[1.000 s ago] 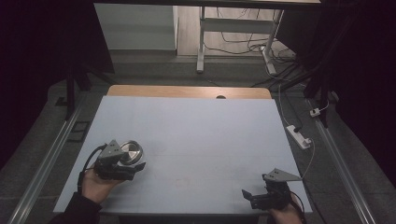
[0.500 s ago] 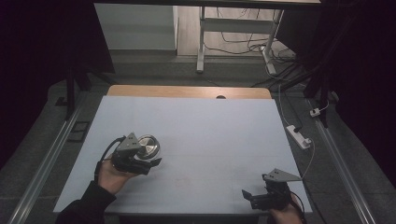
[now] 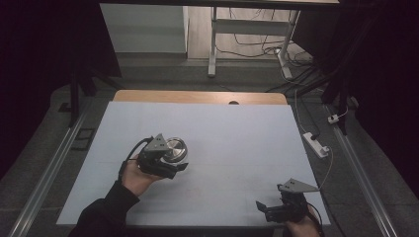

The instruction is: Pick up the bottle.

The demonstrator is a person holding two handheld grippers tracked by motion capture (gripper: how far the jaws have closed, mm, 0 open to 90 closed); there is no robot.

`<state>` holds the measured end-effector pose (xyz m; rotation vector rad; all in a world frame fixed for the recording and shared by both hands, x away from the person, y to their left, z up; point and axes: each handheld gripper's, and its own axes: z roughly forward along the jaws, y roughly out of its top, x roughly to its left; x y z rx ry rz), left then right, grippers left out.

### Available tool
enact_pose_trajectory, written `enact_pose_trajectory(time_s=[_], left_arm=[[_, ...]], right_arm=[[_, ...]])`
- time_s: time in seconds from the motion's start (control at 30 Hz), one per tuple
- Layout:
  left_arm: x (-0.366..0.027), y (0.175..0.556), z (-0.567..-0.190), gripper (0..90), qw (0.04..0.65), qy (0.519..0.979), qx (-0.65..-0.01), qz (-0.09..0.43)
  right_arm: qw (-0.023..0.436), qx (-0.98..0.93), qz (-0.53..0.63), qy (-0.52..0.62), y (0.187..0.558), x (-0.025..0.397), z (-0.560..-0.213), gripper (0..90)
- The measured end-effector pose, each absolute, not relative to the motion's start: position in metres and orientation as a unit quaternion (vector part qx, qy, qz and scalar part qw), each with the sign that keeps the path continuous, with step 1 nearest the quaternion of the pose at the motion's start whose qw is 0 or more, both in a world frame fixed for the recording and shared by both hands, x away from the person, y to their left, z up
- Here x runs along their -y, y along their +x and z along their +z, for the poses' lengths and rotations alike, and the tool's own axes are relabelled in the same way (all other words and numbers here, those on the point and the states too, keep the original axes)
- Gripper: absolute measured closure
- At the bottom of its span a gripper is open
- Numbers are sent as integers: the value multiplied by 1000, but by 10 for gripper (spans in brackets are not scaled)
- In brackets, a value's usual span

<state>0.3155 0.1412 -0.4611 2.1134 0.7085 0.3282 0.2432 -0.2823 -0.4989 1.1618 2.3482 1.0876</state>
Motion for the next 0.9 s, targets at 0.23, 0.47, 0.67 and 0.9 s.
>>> enact_pose_trajectory(time_s=[0.23, 0.47, 0.67, 0.9], left_arm=[[-124, 321, -461, 149, 431, 852, -268, 126], [-107, 325, -460, 149, 437, 854, -255, 118], [-92, 326, -460, 149, 439, 859, -240, 110], [-85, 325, -463, 149, 439, 862, -231, 105]], right_arm=[[151, -819, 378, 404, 243, 282, -499, 0], [151, -820, 377, 403, 243, 282, -499, 0], [152, -822, 374, 401, 243, 281, -499, 0], [150, -824, 375, 398, 243, 281, -499, 0]])
